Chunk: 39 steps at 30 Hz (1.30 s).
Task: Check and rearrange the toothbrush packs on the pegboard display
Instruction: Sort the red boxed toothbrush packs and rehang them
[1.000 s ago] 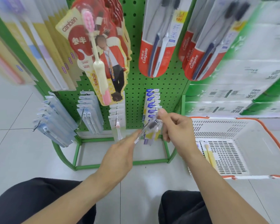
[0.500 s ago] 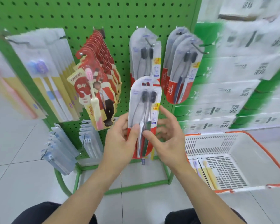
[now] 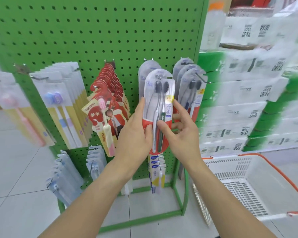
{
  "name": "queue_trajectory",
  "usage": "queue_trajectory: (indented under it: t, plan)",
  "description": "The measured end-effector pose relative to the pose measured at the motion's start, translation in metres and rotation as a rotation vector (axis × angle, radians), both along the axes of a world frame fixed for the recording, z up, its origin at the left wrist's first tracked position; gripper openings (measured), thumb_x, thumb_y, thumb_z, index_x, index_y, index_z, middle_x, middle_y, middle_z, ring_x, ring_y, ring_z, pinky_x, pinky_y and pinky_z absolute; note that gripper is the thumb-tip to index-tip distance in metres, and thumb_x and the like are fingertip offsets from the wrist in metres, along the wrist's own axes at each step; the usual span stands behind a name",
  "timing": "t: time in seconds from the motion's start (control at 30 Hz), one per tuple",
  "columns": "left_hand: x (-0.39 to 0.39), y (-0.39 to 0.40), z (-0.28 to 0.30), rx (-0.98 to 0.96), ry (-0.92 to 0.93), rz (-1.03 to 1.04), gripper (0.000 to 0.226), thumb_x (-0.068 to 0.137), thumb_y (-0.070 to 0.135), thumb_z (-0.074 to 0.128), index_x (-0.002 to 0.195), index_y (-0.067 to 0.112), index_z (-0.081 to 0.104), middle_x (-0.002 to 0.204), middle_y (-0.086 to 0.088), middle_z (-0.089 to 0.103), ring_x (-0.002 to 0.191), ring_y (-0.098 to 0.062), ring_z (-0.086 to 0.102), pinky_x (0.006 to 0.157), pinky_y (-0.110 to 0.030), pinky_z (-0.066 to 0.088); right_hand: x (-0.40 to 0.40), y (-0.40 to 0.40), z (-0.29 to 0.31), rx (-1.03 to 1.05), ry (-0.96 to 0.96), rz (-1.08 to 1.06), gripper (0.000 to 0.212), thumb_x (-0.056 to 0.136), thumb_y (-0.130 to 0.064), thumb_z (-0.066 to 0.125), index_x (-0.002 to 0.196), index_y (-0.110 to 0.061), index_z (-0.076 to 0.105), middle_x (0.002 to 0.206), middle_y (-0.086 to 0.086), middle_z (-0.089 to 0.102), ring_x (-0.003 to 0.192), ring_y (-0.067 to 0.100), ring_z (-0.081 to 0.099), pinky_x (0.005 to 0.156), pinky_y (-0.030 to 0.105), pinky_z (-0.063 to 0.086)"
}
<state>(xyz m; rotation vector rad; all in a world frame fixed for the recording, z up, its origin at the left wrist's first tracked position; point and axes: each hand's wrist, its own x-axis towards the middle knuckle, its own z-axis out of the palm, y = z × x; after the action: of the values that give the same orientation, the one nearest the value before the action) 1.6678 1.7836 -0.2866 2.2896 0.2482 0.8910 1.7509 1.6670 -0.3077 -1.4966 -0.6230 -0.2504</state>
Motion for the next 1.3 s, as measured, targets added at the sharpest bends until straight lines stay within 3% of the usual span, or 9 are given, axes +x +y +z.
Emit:
queue_trajectory:
  t: [0.13, 0.23, 0.37, 0.6, 0.73, 0.93, 1.13, 1.3]
  plan:
    - [0.009, 0.002, -0.003, 0.006, -0.023, 0.013, 0.075, 0.100, 0.020, 0.054, 0.158, 0.039, 0.011, 0.116, -0.005, 0.064, 0.094, -0.028, 0.065, 0.082, -0.044, 0.055, 0.009, 0.003, 0.003, -0.051, -0.025, -0.031, 0.070, 0.085, -0.027, 0.081, 0.147, -0.036, 0.048, 0.090, -0.015, 0.067, 0.067, 0.004, 0.061, 0.066, 0.018, 0.048]
    - [0.015, 0.004, -0.006, -0.058, -0.036, 0.002, 0.074, 0.100, 0.019, 0.054, 0.156, 0.044, 0.013, 0.126, -0.001, 0.060, 0.104, -0.026, 0.065, 0.087, -0.046, 0.056, 0.011, 0.005, 0.004, -0.058, -0.054, -0.062, 0.070, 0.085, -0.027, 0.081, 0.148, -0.032, 0.048, 0.093, -0.013, 0.067, 0.069, 0.005, 0.062, 0.065, 0.015, 0.047]
    - [0.015, 0.001, -0.013, -0.066, -0.061, 0.018, 0.075, 0.099, 0.015, 0.056, 0.154, 0.047, 0.015, 0.134, -0.002, 0.059, 0.113, -0.023, 0.063, 0.092, -0.046, 0.055, 0.009, 0.004, -0.002, -0.024, -0.059, -0.051, 0.070, 0.086, -0.025, 0.080, 0.147, -0.033, 0.047, 0.098, -0.021, 0.065, 0.078, 0.012, 0.067, 0.069, 0.023, 0.054]
    - [0.014, 0.004, -0.021, -0.125, -0.073, 0.066, 0.071, 0.100, 0.020, 0.058, 0.154, 0.045, 0.019, 0.094, 0.022, 0.059, 0.080, -0.011, 0.067, 0.076, -0.045, 0.057, 0.015, 0.008, -0.003, -0.071, -0.106, -0.030, 0.071, 0.084, -0.028, 0.081, 0.146, -0.038, 0.047, 0.099, -0.016, 0.066, 0.078, 0.015, 0.065, 0.072, 0.028, 0.056]
    - [0.016, 0.006, -0.020, -0.119, -0.058, 0.076, 0.072, 0.100, 0.023, 0.057, 0.155, 0.046, 0.016, 0.103, 0.013, 0.063, 0.085, -0.015, 0.068, 0.078, -0.045, 0.057, 0.021, 0.011, -0.002, -0.121, -0.117, -0.052, 0.071, 0.085, -0.031, 0.081, 0.147, -0.039, 0.047, 0.093, -0.015, 0.063, 0.072, 0.008, 0.060, 0.065, 0.015, 0.047]
    - [0.034, 0.013, -0.015, -0.087, -0.041, 0.062, 0.075, 0.099, 0.017, 0.055, 0.158, 0.038, 0.013, 0.122, -0.006, 0.063, 0.096, -0.029, 0.067, 0.084, -0.048, 0.055, 0.030, 0.021, 0.003, -0.123, -0.144, -0.109, 0.070, 0.087, -0.031, 0.079, 0.148, -0.034, 0.047, 0.100, -0.007, 0.065, 0.069, 0.012, 0.059, 0.068, 0.018, 0.050]
    - [0.036, 0.008, -0.019, -0.114, -0.099, 0.065, 0.074, 0.099, 0.013, 0.056, 0.156, 0.041, 0.017, 0.126, -0.003, 0.062, 0.105, -0.022, 0.065, 0.091, -0.044, 0.055, 0.032, 0.020, -0.003, -0.098, -0.128, -0.107, 0.065, 0.087, -0.030, 0.079, 0.145, -0.032, 0.049, 0.104, -0.010, 0.066, 0.082, 0.008, 0.063, 0.070, 0.014, 0.046]
    - [0.041, 0.010, -0.016, -0.114, -0.092, 0.046, 0.074, 0.098, 0.012, 0.056, 0.154, 0.044, 0.020, 0.112, 0.003, 0.064, 0.091, -0.018, 0.067, 0.082, -0.042, 0.057, 0.034, 0.020, -0.003, -0.105, -0.107, -0.123, 0.064, 0.088, -0.029, 0.078, 0.146, -0.030, 0.048, 0.099, -0.010, 0.065, 0.078, 0.006, 0.063, 0.068, 0.011, 0.047]
